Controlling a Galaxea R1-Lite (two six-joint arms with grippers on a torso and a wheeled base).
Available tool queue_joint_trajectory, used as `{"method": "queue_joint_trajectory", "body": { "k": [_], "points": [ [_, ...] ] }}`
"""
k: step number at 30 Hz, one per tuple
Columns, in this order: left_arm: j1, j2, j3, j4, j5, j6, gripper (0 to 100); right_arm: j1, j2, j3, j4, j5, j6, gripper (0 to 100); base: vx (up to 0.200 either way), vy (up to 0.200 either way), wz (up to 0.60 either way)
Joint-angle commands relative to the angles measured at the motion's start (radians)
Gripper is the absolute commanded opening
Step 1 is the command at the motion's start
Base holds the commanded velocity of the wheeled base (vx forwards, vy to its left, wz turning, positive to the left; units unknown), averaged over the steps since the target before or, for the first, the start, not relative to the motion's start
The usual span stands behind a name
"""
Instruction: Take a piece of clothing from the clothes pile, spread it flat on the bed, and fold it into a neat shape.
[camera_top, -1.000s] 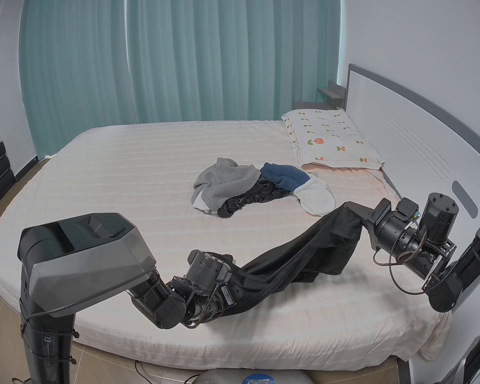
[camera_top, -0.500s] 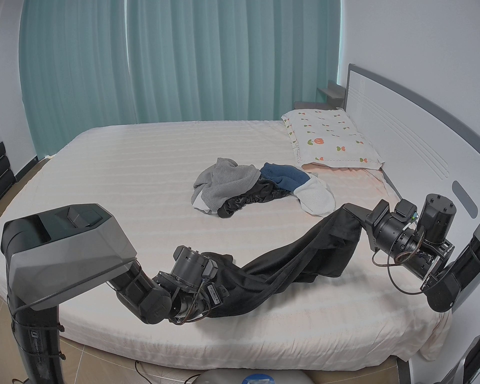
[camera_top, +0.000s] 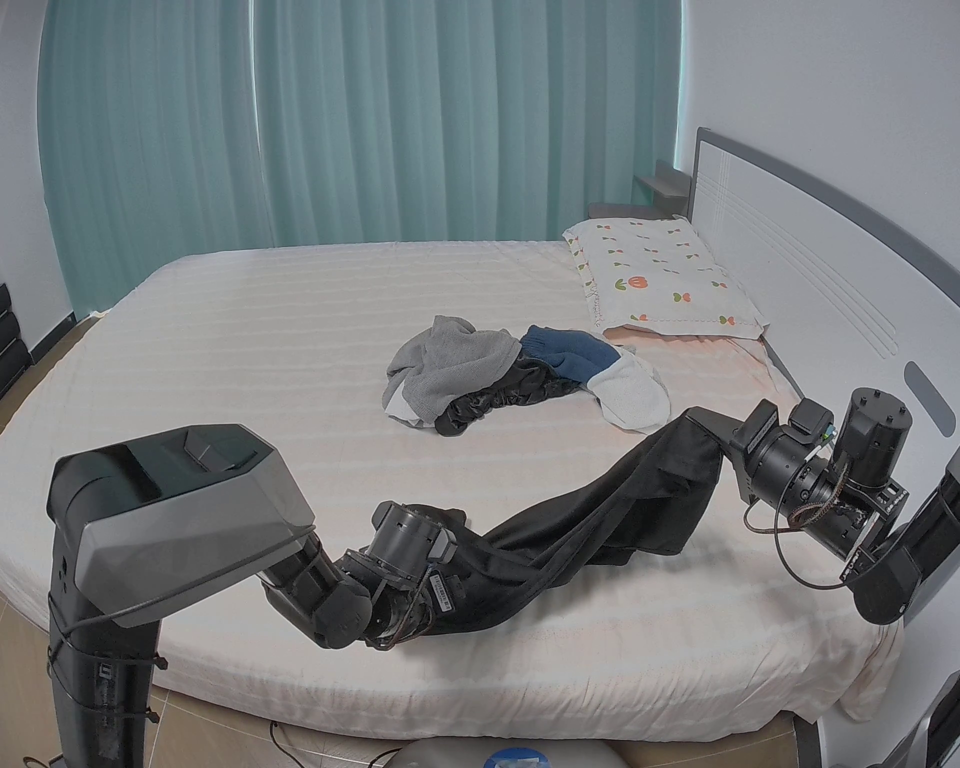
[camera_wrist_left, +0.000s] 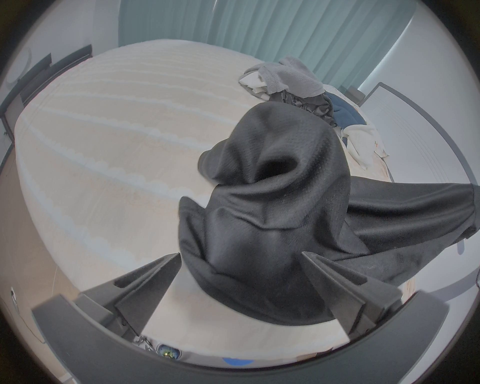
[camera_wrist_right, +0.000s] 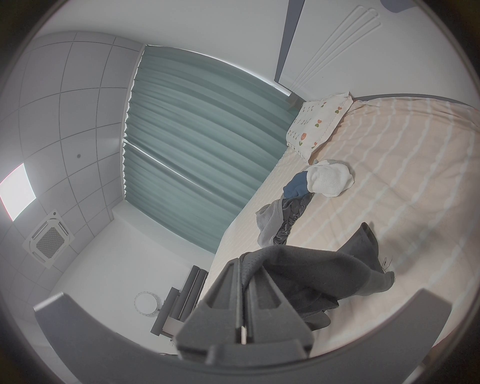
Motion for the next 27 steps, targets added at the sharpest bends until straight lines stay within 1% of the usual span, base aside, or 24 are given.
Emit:
{"method": "queue_joint_trajectory", "body": {
  "k": [1,2,8,13,16,17,20,21,23,24,25,27],
  "points": [
    [-0.003,0.047,-0.032,0.001,0.011,0.015,100,0.001,0.000,0.000,0.000,0.000,0.000,0,0.000,0.000,0.00],
    [-0.003,0.054,-0.032,0.001,0.014,0.049,0,0.001,0.000,0.000,0.000,0.000,0.000,0,0.000,0.000,0.00],
    [-0.014,0.076,-0.035,-0.002,0.071,0.064,0,0.001,-0.005,0.000,-0.002,0.000,0.000,0,0.000,0.000,0.00],
    [-0.001,0.068,-0.040,-0.012,0.071,0.055,0,0.001,-0.008,0.001,-0.002,0.000,0.000,0,0.000,0.000,0.00],
    [0.020,0.044,-0.057,-0.013,0.068,0.042,0,0.001,-0.005,0.001,-0.002,0.000,0.000,0,0.000,0.000,0.00],
    [0.042,-0.005,-0.063,-0.015,0.060,0.018,0,0.001,0.000,0.001,-0.002,0.000,0.000,0,0.000,0.000,0.00],
    [0.066,-0.078,-0.063,-0.035,0.016,-0.025,0,0.001,0.000,0.000,-0.002,0.000,0.000,0,0.000,0.000,0.00],
    [0.083,-0.131,-0.054,-0.047,-0.024,-0.053,0,0.001,-0.001,0.000,-0.002,-0.001,0.000,0,0.000,0.000,0.00],
    [0.106,-0.197,-0.051,-0.047,-0.062,-0.085,0,0.001,0.000,-0.002,-0.003,-0.004,0.000,0,0.000,0.000,0.00],
    [0.106,-0.197,-0.051,-0.047,-0.062,-0.085,0,0.001,0.000,-0.002,-0.003,-0.004,0.000,0,0.000,0.000,0.00],
    [0.129,-0.254,-0.051,-0.050,-0.090,-0.142,0,0.001,0.005,-0.003,-0.003,-0.006,0.002,0,0.000,0.000,0.00],
    [0.137,-0.288,-0.051,-0.056,-0.107,-0.188,0,0.001,0.006,-0.009,-0.003,-0.006,0.000,0,0.000,0.000,0.00]
  ]
}}
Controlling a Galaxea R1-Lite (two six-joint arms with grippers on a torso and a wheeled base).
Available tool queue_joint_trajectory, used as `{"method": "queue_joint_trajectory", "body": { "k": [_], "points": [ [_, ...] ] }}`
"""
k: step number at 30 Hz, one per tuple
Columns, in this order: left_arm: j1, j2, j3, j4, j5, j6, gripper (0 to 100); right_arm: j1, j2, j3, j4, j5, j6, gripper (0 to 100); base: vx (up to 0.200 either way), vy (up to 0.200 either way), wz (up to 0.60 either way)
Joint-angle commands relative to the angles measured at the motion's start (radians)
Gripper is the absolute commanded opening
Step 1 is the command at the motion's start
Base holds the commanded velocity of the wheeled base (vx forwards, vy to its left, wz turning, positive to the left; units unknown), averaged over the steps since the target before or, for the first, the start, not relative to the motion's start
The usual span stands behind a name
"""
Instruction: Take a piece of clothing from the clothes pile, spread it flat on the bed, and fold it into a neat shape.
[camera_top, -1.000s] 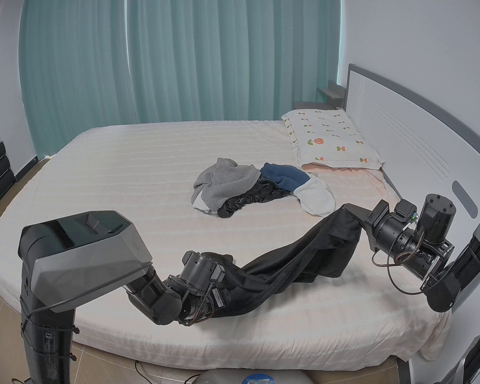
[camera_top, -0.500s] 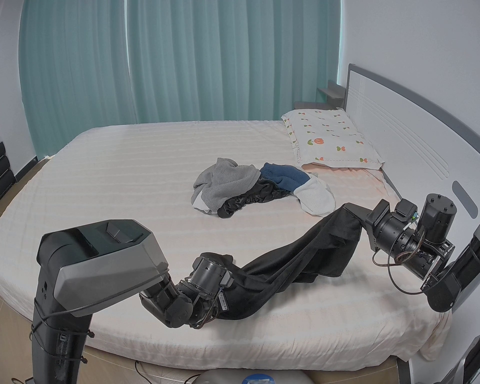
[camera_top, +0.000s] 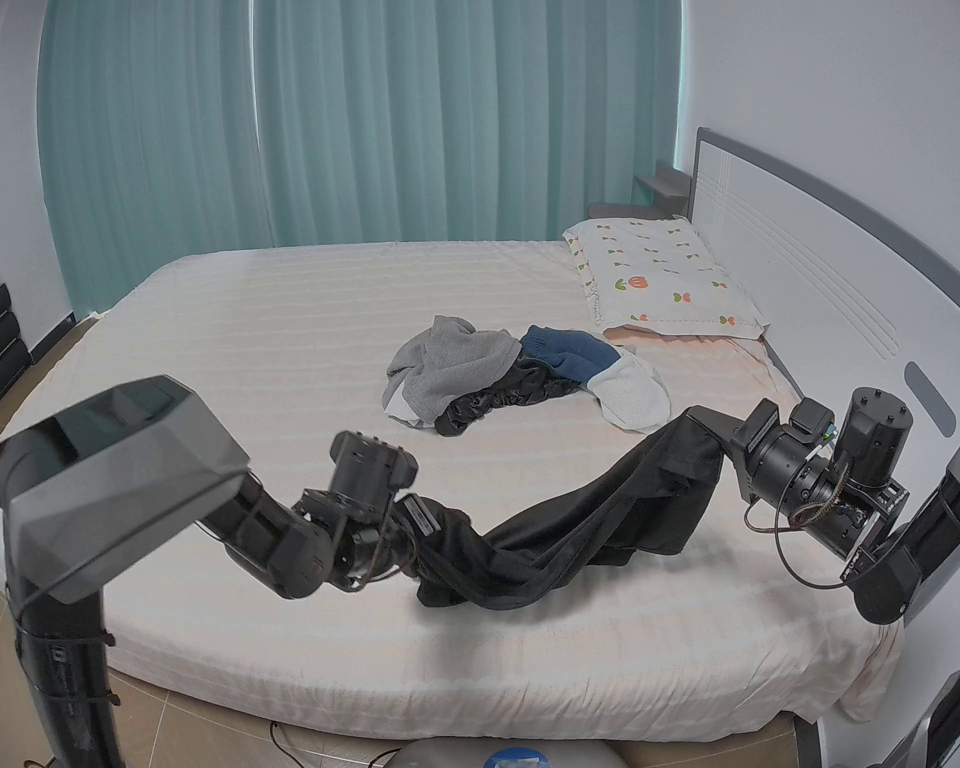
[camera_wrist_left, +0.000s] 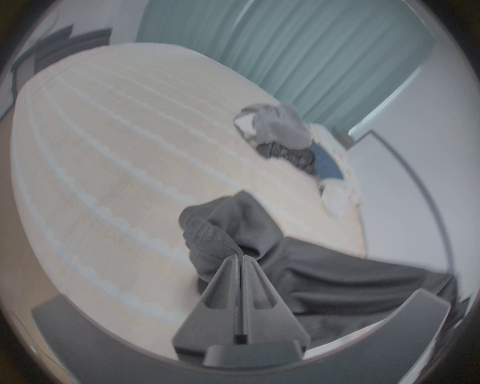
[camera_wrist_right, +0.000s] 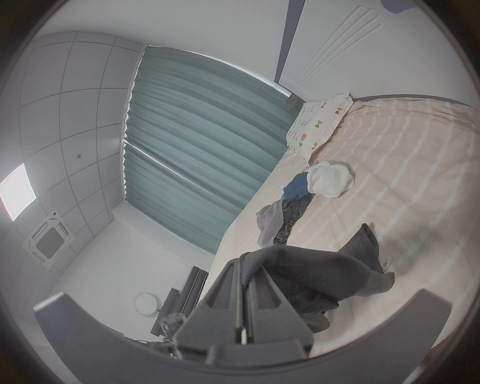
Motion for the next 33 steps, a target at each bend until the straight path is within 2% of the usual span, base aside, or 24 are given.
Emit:
{"method": "queue_joint_trajectory", "body": {
  "k": [1,5,6,11,18,24,33],
  "points": [
    [0.055,-0.175,0.005,-0.016,-0.057,-0.090,0,0.000,0.008,-0.009,-0.002,-0.002,0.000,0,0.000,0.000,0.00],
    [0.099,-0.228,0.039,-0.115,-0.063,-0.109,0,-0.004,-0.003,-0.097,-0.088,-0.079,-0.003,0,0.000,0.000,0.00],
    [0.127,-0.250,0.075,-0.195,-0.066,-0.110,0,-0.017,-0.012,-0.109,-0.157,-0.122,-0.020,0,0.000,0.000,0.00],
    [0.162,-0.270,0.169,-0.336,-0.101,-0.109,0,-0.031,-0.021,-0.072,-0.189,-0.128,-0.049,0,0.000,0.000,0.00],
    [0.174,-0.271,0.226,-0.353,-0.109,-0.109,0,-0.024,0.087,-0.048,-0.189,-0.130,-0.057,0,0.000,0.000,0.00],
    [0.188,-0.261,0.232,-0.353,-0.135,-0.110,0,-0.027,0.103,-0.039,-0.189,-0.124,-0.048,0,-0.200,0.000,0.00],
    [0.199,-0.253,0.218,-0.353,-0.152,-0.113,0,-0.012,0.124,-0.035,-0.189,-0.125,-0.051,0,0.000,0.000,0.00]
  ]
}}
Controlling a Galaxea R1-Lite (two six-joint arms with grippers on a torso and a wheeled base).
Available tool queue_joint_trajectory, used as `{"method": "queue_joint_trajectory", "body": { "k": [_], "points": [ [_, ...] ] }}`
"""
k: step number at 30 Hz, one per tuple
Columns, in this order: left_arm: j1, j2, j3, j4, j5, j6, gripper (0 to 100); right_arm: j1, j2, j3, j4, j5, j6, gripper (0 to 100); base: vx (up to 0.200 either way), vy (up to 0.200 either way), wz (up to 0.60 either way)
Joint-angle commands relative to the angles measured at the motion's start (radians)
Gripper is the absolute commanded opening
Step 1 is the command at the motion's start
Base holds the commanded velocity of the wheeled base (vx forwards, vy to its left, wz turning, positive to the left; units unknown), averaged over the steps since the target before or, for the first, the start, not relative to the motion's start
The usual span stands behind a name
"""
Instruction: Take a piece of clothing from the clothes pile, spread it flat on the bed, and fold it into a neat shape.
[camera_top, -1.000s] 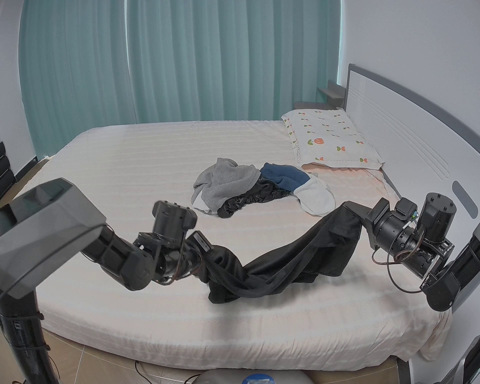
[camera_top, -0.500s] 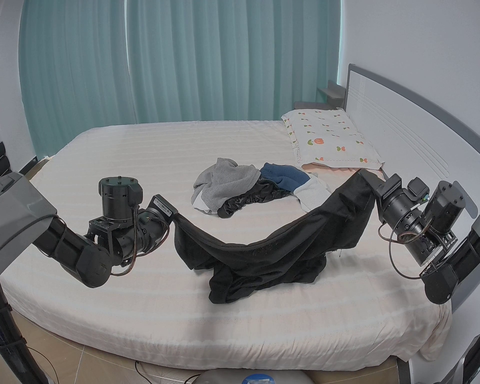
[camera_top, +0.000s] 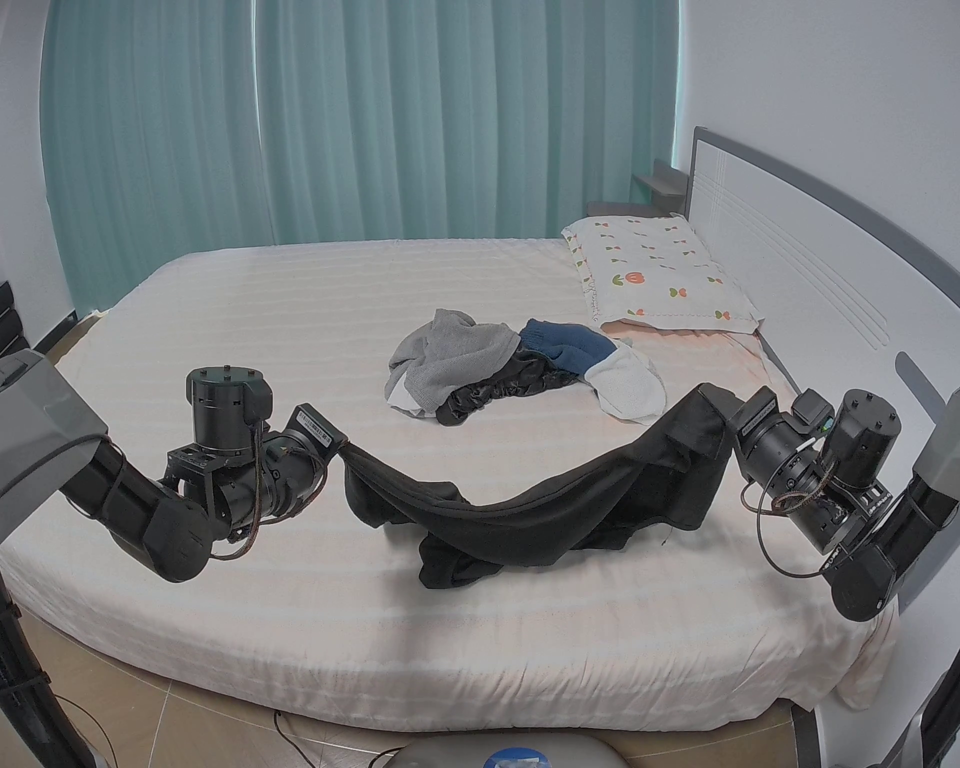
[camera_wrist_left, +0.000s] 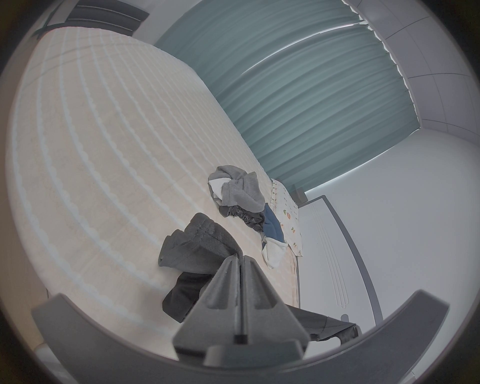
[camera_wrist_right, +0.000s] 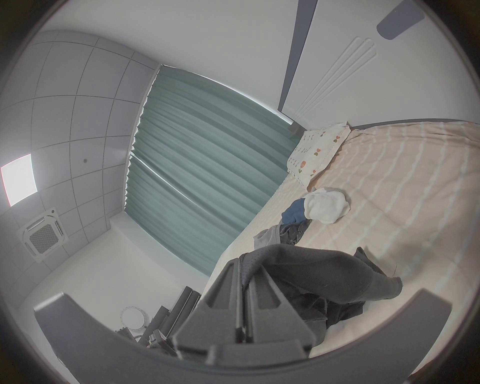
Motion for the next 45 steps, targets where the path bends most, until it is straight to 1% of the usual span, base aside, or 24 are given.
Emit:
{"method": "queue_joint_trajectory", "body": {
  "k": [1,4,7,9,18,35,37,40,41,42,45],
  "points": [
    [0.004,0.005,-0.008,0.000,0.000,-0.003,0,0.009,0.016,0.002,-0.014,0.000,0.000,0,0.000,0.000,0.00],
    [0.028,0.002,-0.013,0.001,-0.012,-0.050,0,0.015,0.015,0.002,-0.014,-0.002,-0.002,0,0.000,0.000,0.00],
    [0.059,-0.006,-0.017,0.009,-0.096,-0.113,0,0.015,0.012,0.002,-0.014,-0.002,-0.002,0,0.000,0.067,0.00],
    [0.071,-0.012,-0.017,0.010,-0.121,-0.125,0,0.020,0.010,0.002,-0.014,-0.002,-0.003,0,0.000,0.200,0.00],
    [0.076,-0.013,-0.017,0.006,-0.121,-0.125,0,0.027,0.001,-0.001,-0.014,-0.011,-0.008,0,0.000,0.200,0.00],
    [0.073,-0.070,-0.008,0.012,-0.118,-0.121,0,0.029,0.004,-0.019,-0.014,-0.020,-0.023,0,0.000,0.200,0.00],
    [0.073,-0.081,-0.005,0.012,-0.113,-0.119,0,0.038,-0.005,-0.021,-0.014,-0.036,-0.031,0,0.000,0.200,0.00],
    [0.068,-0.095,-0.002,0.013,-0.093,-0.116,0,0.073,-0.007,-0.038,-0.014,-0.097,-0.103,0,0.000,0.200,0.00],
    [0.068,-0.095,-0.002,0.013,-0.093,-0.116,0,0.073,-0.007,-0.038,-0.014,-0.097,-0.103,0,0.000,0.200,0.00],
    [0.067,-0.101,0.000,0.013,-0.089,-0.115,0,0.098,-0.010,-0.055,-0.015,-0.138,-0.135,0,0.000,0.200,0.00],
    [0.067,-0.107,0.000,0.016,-0.089,-0.115,0,0.104,-0.010,-0.079,-0.015,-0.157,-0.137,0,0.000,0.200,0.00]
  ]
}}
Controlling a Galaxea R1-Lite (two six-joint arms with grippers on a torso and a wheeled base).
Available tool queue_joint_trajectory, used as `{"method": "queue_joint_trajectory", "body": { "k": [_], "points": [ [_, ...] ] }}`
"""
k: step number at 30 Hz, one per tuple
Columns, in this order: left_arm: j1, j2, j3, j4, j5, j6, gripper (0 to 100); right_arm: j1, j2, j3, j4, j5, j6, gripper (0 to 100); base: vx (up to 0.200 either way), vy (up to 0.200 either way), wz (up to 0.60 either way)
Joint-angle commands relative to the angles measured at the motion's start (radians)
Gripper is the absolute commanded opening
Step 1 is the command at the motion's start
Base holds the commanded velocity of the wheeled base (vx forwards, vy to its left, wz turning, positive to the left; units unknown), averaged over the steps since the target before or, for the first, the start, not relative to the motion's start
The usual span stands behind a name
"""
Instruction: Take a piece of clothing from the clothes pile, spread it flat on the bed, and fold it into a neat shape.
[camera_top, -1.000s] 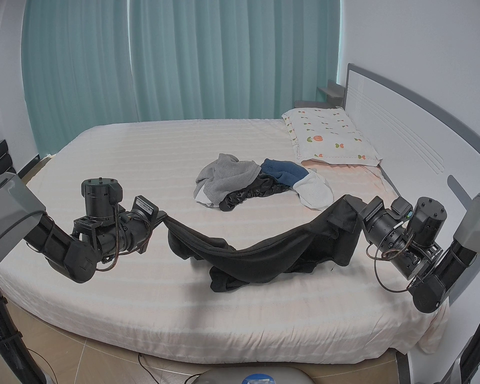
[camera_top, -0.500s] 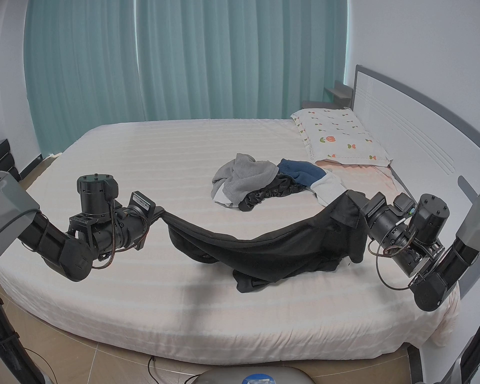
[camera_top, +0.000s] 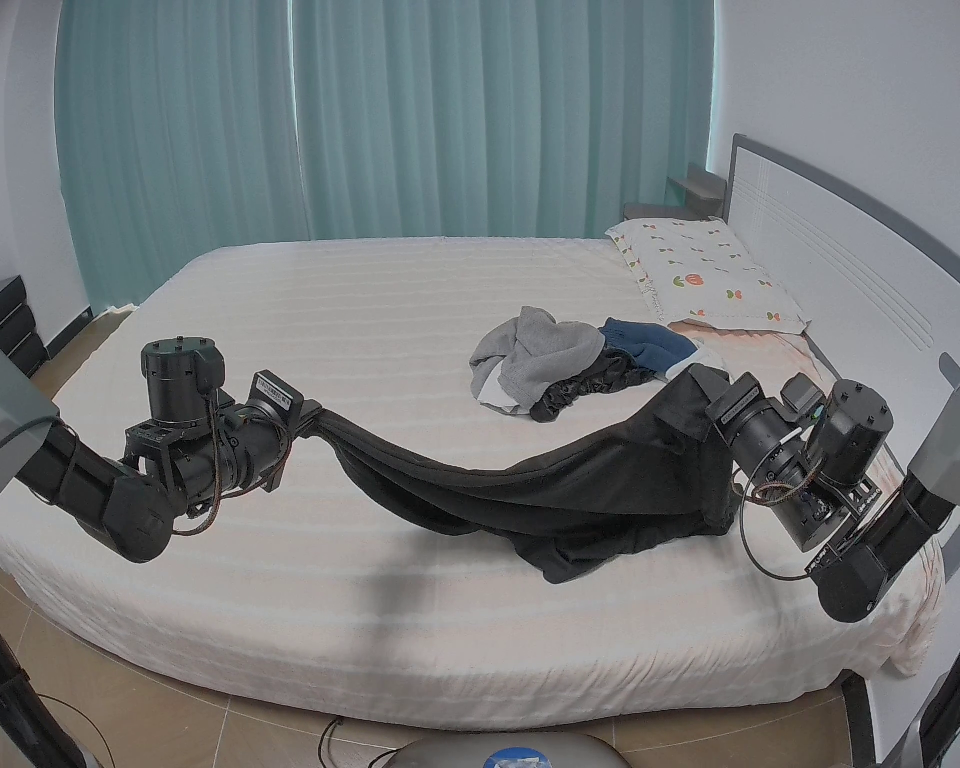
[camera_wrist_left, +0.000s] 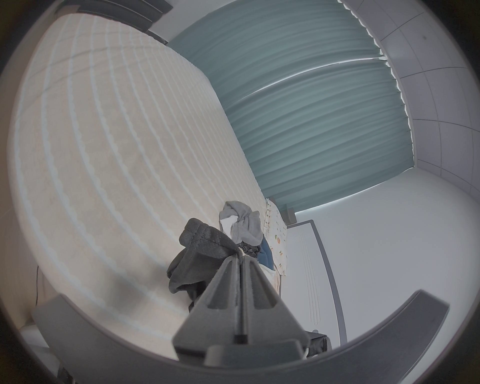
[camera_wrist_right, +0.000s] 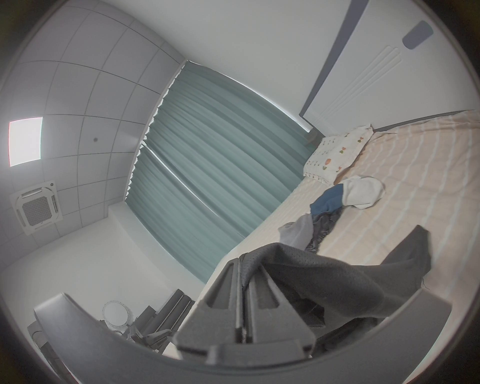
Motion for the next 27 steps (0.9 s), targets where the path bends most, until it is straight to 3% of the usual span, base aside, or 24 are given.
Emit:
{"method": "queue_joint_trajectory", "body": {
  "k": [1,5,13,16,24,27],
  "points": [
    [-0.003,-0.021,0.002,0.007,0.003,0.002,0,0.023,-0.006,-0.040,-0.016,-0.028,-0.015,0,0.000,0.200,0.00],
    [-0.001,-0.056,0.002,0.026,0.003,0.002,0,0.023,-0.018,-0.059,-0.015,-0.072,-0.008,0,0.000,0.200,0.00],
    [-0.004,-0.056,0.004,0.049,0.003,0.005,0,-0.003,0.077,-0.048,-0.015,-0.067,0.035,0,0.000,0.200,0.00],
    [-0.004,-0.055,0.004,0.049,0.003,0.005,0,-0.021,0.074,-0.048,-0.013,-0.061,0.088,0,0.000,0.200,0.00],
    [-0.004,-0.058,0.004,0.049,0.003,0.005,0,-0.026,0.060,-0.036,-0.015,-0.049,0.102,0,0.000,0.200,0.00],
    [-0.004,-0.060,0.004,0.049,0.003,0.005,0,-0.030,0.045,-0.037,-0.015,-0.047,0.145,0,0.000,0.200,0.00]
  ]
}}
